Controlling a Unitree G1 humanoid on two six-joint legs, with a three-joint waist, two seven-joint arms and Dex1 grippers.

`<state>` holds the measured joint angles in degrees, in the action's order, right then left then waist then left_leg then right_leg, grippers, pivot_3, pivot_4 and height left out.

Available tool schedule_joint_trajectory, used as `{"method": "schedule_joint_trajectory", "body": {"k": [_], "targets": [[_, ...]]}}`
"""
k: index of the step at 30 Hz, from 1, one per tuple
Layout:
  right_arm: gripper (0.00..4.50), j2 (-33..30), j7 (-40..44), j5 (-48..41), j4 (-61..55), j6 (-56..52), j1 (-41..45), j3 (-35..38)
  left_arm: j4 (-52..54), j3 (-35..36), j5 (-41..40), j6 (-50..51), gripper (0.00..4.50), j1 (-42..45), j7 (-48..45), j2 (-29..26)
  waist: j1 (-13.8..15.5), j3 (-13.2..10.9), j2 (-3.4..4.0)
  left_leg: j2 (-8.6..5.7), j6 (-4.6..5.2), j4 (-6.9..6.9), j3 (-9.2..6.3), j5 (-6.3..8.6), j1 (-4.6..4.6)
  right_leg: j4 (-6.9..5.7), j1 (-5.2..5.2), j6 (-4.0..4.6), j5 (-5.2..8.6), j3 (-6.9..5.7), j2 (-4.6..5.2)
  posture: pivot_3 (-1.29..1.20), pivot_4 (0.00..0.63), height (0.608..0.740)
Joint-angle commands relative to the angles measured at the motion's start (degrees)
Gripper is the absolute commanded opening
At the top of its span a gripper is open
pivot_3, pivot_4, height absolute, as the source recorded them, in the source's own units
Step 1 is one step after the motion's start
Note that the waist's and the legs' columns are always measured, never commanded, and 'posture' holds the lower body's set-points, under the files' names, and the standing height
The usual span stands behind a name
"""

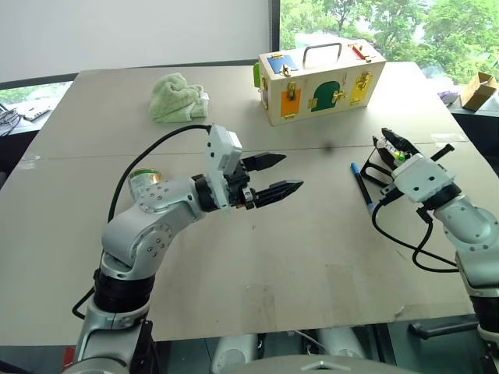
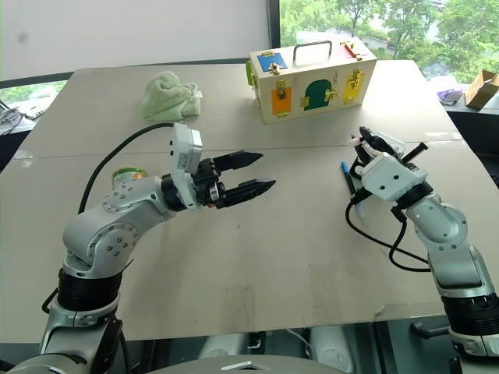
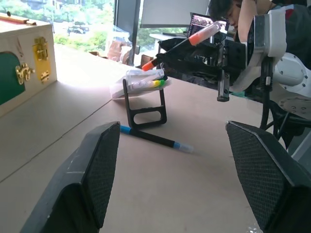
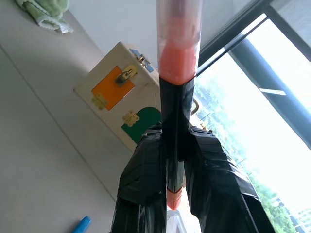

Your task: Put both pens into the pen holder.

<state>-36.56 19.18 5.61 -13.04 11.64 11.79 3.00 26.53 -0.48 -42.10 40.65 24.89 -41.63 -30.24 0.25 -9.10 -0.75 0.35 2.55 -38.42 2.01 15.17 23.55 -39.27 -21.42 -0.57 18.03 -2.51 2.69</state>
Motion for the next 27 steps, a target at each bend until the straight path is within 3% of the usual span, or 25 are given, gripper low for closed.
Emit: {"method": "schedule_joint_trajectory", "body": {"k": [1,15,16,21,25,27], "targets": [[0.17,0.5,-2.3,1.4,2.3,2.8,0.7,2.9,3.1,0.6,-0.4,-1.1,3.57,0.2,-0.4,-0.5,0.2,0.0,0.0,0.0,0.0,0.0,0.0,0.0,0.01,0.0,0.0,0.0,0.0,0.0,0.0,0.0,0.15,0.74],[0.17,3.8,-5.1,0.8,8.3,0.2,2.7,3.9,3.1,0.3,1.3,-2.8,3.57,-0.2,-0.3,-0.7,0.4,0.0,0.01,0.0,0.0,-0.05,0.02,0.0,0.01,-0.08,-0.01,0.0,0.0,0.04,0.01,0.0,0.15,0.74],[0.92,4.4,-5.9,0.6,9.2,-0.4,3.2,4.2,3.1,0.3,1.1,-2.7,3.64,-0.2,-0.3,-0.7,0.4,0.0,0.01,0.0,0.0,-0.05,0.02,0.0,0.01,-0.08,-0.01,0.0,0.0,0.04,0.01,0.0,0.15,0.74],[2.4,6.6,-8.1,-0.5,12.9,-2.8,6.1,5.6,3.3,0.7,0.9,-2.5,3.64,-0.1,-0.1,-0.7,0.3,0.0,0.01,0.0,0.0,-0.09,0.03,0.0,-0.01,-0.18,-0.02,0.01,0.0,0.07,0.0,0.0,0.15,0.74],[4.21,6.9,-7.5,-1.9,12.6,-3.1,6.2,6.5,3.5,1.1,0.6,-2.4,3.64,-0.7,-0.3,-1.1,0.4,0.0,0.01,0.0,0.0,-0.09,0.03,0.0,0.0,-0.2,-0.03,0.01,0.0,0.07,0.0,0.0,0.15,0.74],[4.21,6.9,-6.8,-3.2,10.7,-3.0,5.3,7.1,3.4,1.3,0.8,-2.6,3.64,-0.8,-0.4,-1.3,0.4,0.0,0.01,0.0,0.0,-0.1,0.04,0.0,0.0,-0.2,-0.03,0.01,0.0,0.09,0.01,0.0,0.15,0.74]]}}
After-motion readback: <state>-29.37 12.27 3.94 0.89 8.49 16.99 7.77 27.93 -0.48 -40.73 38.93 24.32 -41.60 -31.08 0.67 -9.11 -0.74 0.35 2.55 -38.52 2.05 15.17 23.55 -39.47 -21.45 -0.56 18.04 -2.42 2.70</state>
